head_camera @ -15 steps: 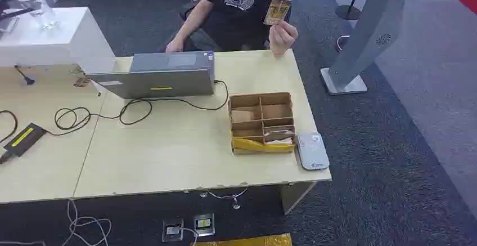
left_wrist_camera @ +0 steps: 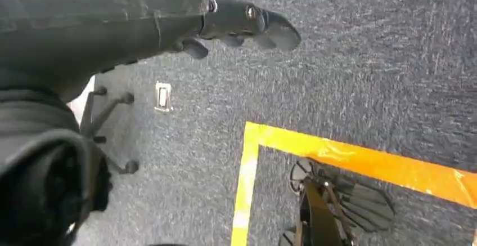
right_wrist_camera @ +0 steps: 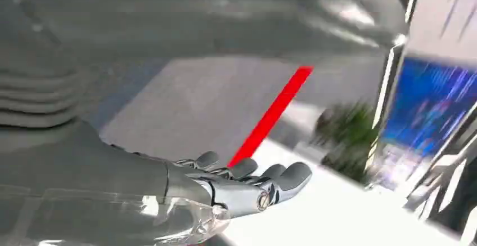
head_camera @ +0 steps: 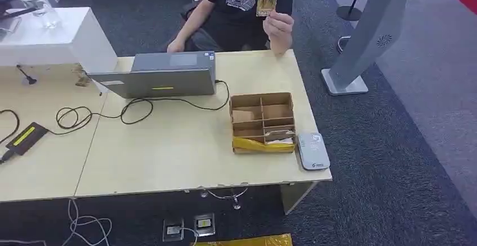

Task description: Pass the card to the sensor for recognition and then transmit it.

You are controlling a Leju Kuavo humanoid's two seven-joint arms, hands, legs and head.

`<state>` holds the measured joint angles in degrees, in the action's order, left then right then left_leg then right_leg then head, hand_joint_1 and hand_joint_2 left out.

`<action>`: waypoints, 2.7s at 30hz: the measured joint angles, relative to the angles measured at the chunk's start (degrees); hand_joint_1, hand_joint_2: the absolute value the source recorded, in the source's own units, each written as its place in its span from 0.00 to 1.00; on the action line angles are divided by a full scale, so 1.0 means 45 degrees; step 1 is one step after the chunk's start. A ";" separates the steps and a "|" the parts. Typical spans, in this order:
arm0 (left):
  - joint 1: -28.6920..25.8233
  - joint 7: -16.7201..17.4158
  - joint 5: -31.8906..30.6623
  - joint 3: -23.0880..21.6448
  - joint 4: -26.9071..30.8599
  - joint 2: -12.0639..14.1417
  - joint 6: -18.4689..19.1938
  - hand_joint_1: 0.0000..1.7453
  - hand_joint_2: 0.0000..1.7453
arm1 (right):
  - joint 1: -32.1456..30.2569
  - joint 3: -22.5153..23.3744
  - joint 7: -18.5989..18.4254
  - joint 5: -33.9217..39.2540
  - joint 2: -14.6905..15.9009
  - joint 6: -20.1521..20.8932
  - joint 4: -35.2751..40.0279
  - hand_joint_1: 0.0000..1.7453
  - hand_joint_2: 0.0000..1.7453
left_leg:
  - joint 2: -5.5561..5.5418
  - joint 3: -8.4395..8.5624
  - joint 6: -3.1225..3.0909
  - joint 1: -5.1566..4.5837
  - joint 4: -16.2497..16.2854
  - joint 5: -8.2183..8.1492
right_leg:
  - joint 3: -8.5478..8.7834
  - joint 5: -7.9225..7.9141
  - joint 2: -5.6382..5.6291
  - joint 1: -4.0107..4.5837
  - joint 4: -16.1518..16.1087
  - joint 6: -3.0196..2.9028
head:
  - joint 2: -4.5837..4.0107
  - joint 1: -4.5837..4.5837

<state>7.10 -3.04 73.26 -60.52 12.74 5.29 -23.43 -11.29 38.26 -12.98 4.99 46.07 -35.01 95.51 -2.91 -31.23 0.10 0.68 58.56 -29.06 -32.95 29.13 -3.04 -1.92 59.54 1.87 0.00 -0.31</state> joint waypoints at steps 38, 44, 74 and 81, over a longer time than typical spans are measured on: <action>0.0012 -0.0121 -0.1059 -0.0466 0.0000 -0.0053 0.0622 0.00 0.00 | 1.0542 -1.6551 -0.3278 -0.9550 -0.0796 0.6799 0.0302 0.00 1.00 | -0.0120 -0.0083 0.0037 0.0030 0.0001 0.0055 | -0.0062 -0.0004 0.0104 0.0022 0.0015 -0.0006 | 0.0000 0.0005; 0.0016 -0.0068 -0.1039 -0.0573 0.0000 -0.0063 0.0544 0.00 0.00 | 1.1010 -1.7133 -0.2380 -0.9355 -0.1938 0.5842 -0.0743 0.00 1.00 | -0.0120 -0.0074 0.0040 0.0033 0.0002 0.0057 | -0.0062 -0.0005 0.0093 0.0027 0.0015 -0.0006 | 0.0000 0.0000; -0.0003 0.0053 -0.1248 -0.0889 0.0000 -0.0102 0.0457 0.00 0.00 | 1.1037 -1.7973 -0.1486 -0.9093 -0.3413 0.5187 -0.2980 1.00 1.00 | -0.0101 -0.0065 0.0041 0.0032 0.0003 0.0055 | -0.0067 -0.0010 0.0079 0.0025 0.0014 -0.0013 | 0.0000 0.0000; -0.0005 0.0058 -0.1273 -0.0937 0.0000 -0.0102 0.0457 0.00 0.00 | 1.1040 -1.7973 -0.1380 -0.9108 -0.3578 0.5003 -0.3272 1.00 1.00 | -0.0101 -0.0063 0.0041 0.0033 0.0004 0.0055 | -0.0068 -0.0010 0.0078 0.0027 0.0014 -0.0013 | 0.0000 0.0005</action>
<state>7.07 -2.78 67.54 -64.74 12.74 4.83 -21.38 38.39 -42.62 -19.19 -36.00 29.97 -12.50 80.78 -3.36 -31.52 0.29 0.83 58.58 -28.81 -33.26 29.09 -2.69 -1.80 59.60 1.81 0.00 -0.29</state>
